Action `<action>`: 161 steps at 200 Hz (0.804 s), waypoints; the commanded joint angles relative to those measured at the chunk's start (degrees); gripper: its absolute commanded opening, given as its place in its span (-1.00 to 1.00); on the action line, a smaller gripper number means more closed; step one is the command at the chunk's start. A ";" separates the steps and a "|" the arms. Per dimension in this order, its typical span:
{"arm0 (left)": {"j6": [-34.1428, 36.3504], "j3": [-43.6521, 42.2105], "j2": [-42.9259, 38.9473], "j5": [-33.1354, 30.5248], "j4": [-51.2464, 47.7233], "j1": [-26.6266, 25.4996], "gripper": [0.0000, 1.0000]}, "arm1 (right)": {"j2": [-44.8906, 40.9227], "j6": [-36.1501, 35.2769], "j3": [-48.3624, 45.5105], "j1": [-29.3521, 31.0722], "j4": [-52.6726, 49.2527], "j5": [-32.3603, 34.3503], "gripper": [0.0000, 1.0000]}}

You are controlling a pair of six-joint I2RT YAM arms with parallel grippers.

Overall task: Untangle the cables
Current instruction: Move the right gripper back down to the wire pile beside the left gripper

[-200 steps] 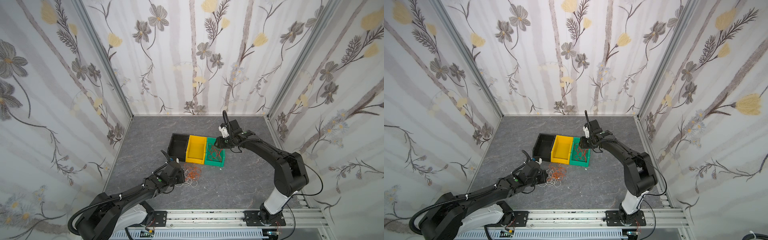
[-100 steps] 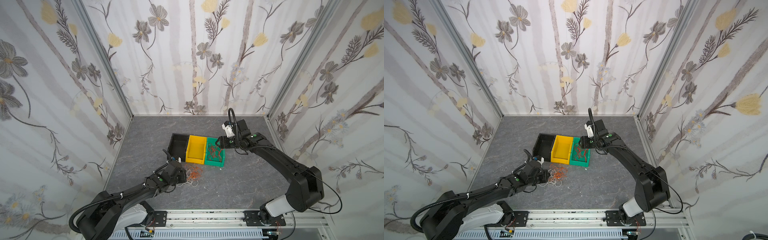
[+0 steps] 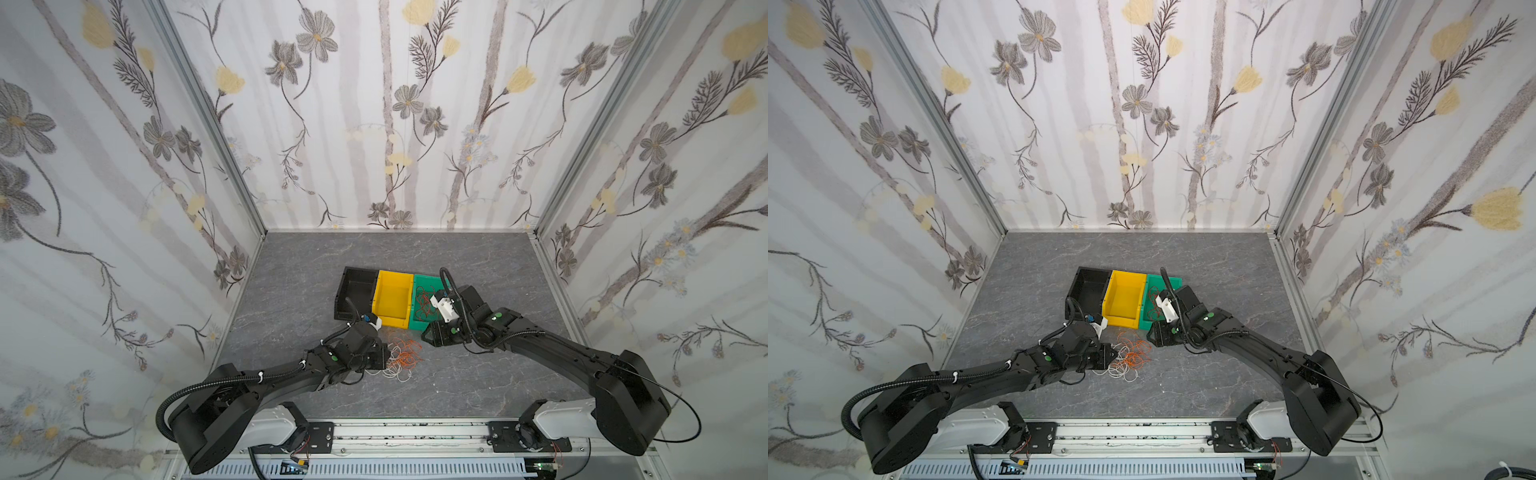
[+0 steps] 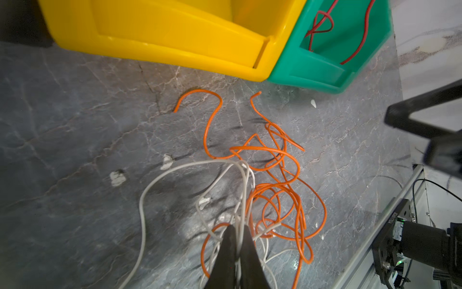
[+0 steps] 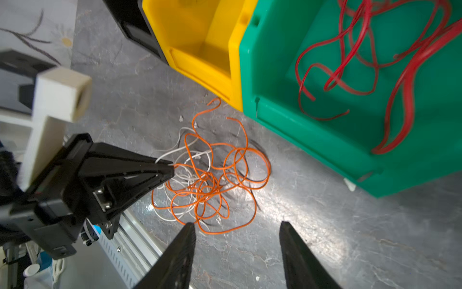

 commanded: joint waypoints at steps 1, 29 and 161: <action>-0.15 0.49 0.06 0.18 2.13 -0.30 -0.75 | 0.12 3.64 -2.01 2.27 6.34 0.10 0.11; -0.14 0.37 -0.59 -0.07 1.20 -0.42 -0.59 | 2.75 5.11 -2.42 4.25 9.30 1.38 0.11; -1.89 -4.09 -8.52 -3.43 -2.22 1.48 -0.19 | 20.11 2.75 9.53 9.23 9.71 4.41 -0.33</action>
